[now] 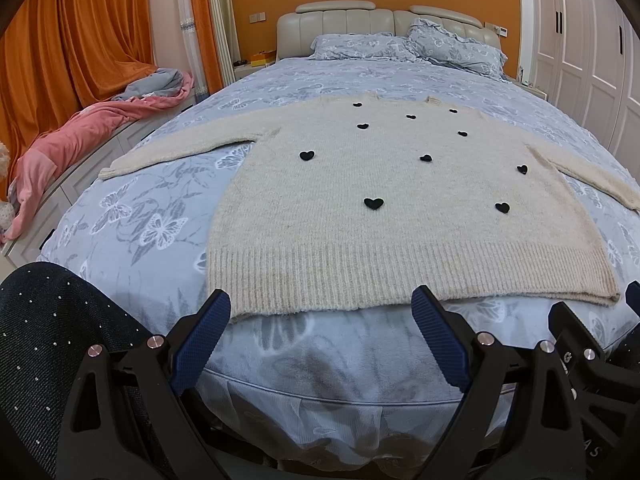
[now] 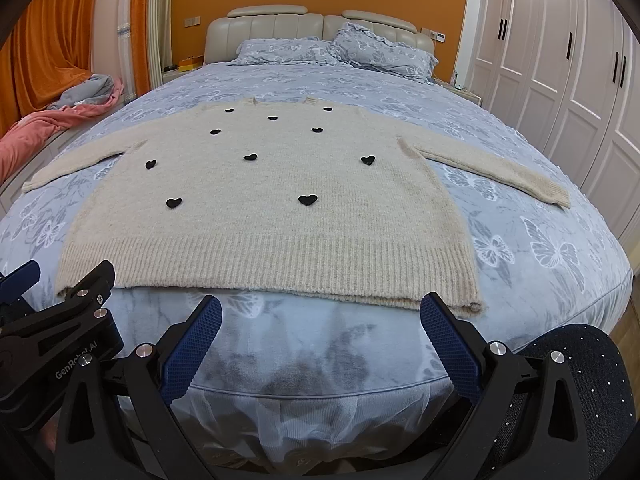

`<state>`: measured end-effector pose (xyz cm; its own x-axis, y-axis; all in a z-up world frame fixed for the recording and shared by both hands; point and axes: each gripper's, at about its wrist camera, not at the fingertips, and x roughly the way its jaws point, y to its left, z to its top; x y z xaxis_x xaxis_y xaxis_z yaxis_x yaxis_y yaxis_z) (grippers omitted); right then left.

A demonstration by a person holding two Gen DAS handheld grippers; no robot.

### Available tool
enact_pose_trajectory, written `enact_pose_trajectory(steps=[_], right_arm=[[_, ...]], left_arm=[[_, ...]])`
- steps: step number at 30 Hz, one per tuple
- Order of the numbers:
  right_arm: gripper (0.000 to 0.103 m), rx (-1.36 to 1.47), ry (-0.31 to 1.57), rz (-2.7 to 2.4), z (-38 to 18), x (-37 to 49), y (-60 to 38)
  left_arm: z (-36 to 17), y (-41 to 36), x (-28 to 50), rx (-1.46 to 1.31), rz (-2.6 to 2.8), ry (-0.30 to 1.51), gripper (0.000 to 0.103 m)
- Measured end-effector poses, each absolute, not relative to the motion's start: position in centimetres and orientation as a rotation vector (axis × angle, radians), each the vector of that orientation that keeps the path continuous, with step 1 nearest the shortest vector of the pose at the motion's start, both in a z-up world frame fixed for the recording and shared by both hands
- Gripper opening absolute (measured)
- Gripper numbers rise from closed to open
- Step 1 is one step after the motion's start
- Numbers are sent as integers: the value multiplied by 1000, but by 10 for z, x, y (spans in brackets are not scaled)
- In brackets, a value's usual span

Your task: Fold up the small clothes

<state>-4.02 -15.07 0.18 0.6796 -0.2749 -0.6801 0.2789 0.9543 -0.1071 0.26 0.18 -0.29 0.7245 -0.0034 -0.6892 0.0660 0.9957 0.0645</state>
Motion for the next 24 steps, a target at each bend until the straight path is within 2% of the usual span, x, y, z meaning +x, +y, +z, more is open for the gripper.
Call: enact_pose_trajectory(steps=[24], right_arm=[[98,9,767,-314,2,-40,-151]], left_arm=[[-3,4,2,87,-39,763,89]])
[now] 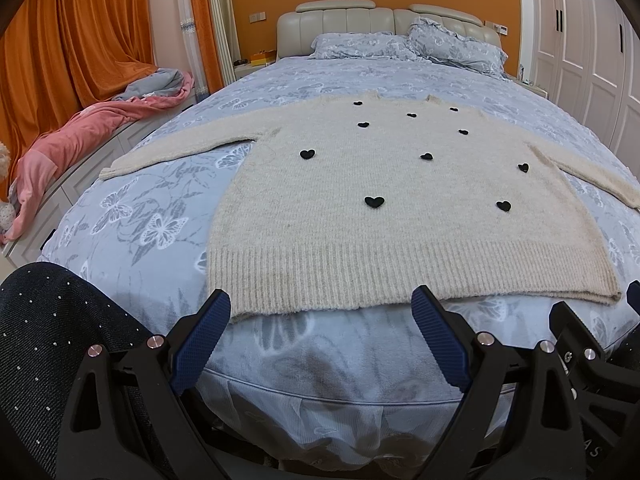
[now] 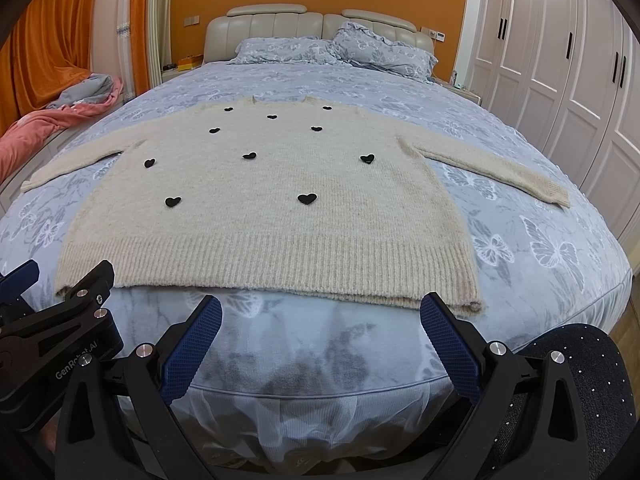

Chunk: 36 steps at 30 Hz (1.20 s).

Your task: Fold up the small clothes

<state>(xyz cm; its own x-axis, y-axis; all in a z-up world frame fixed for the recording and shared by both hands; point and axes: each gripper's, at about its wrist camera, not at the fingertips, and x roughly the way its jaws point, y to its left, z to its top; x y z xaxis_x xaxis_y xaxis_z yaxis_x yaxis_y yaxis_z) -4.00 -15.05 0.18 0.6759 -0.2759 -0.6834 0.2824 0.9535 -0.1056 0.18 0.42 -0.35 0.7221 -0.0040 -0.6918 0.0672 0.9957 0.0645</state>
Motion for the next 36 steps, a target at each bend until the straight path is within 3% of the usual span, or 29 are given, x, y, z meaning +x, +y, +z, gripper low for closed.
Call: enact_pose_trajectory(steps=[7,12,16,23,32,35,36], right_arm=[[98,30,778,-300,1,-42,-155],[98,246,820,-214,17,-37,-195],[98,420,772,-271,45,-19,-286],[98,519,734,-582,50,31,-496],[72,898,707,-857,-13,51,-671],[45,965,720,-825,-29,68,-690],[31,954,735,-831,-28,77,-690]], left_arm=[[-7,5,2,65,-52,767,93],[0,37,19,-179,-122,901,94],[19,67,43,-345,-109,937,95],[50,75,92,-94,21,867,95],[35,75,148,-163,62,948,91],[28,69,161,-181,44,951,88],[27,66,165,-174,38,952,85]])
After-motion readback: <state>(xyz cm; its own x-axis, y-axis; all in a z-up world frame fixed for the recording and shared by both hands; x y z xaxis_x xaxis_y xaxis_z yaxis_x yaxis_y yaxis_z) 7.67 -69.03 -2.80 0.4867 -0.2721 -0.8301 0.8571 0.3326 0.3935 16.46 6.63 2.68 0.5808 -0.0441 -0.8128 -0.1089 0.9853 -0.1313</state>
